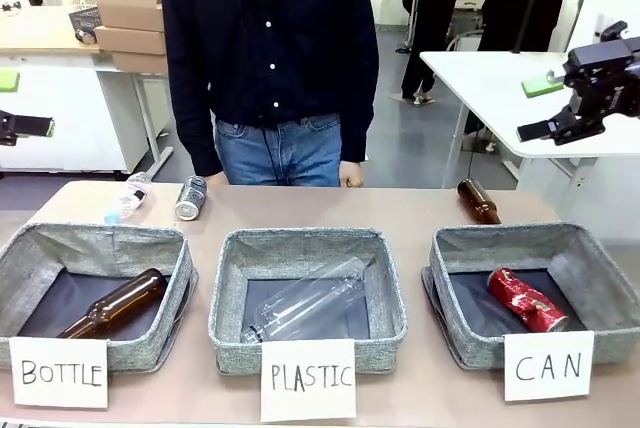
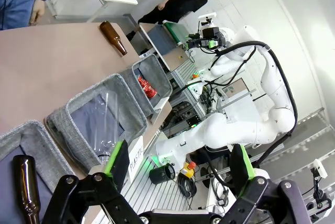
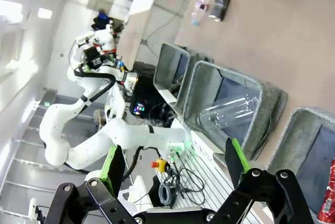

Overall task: Sort the can waste into the basket.
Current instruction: Pick up the can waste from the table and place it in the right Fabric basket.

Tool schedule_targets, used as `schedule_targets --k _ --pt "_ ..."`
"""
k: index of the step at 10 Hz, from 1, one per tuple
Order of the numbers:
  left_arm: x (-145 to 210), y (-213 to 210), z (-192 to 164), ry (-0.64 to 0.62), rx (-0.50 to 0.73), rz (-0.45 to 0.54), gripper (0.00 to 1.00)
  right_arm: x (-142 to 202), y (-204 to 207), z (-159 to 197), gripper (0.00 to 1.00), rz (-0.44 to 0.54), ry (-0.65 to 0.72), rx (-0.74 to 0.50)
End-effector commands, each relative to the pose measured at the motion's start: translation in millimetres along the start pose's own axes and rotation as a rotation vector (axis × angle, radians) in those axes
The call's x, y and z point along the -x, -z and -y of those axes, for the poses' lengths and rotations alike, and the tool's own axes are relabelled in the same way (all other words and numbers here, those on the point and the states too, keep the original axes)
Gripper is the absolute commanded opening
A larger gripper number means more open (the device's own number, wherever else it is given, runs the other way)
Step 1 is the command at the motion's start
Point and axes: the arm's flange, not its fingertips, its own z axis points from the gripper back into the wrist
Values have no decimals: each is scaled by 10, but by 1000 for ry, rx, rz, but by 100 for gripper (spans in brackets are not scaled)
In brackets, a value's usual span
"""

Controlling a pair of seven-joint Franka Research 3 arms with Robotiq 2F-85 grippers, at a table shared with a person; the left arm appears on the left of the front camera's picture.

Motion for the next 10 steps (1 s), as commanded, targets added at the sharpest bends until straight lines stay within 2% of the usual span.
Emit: schedule_targets --k 1,7,8,9,10 --pt "-14 10 2 23 22 13 100 -4 -27 3 100 -9 -32 0" --pt "0 0 0 0 0 0 100 -4 -27 3 100 -9 -32 0" --pt "-291 154 52 -34 -252 -73 100 -4 -27 3 100 -9 -32 0" --pt "-624 325 -44 -81 -468 -169 100 -4 -27 3 100 -9 -32 0" --pt "-908 493 -248 -161 -608 -264 100 -4 -27 3 100 -9 -32 0"
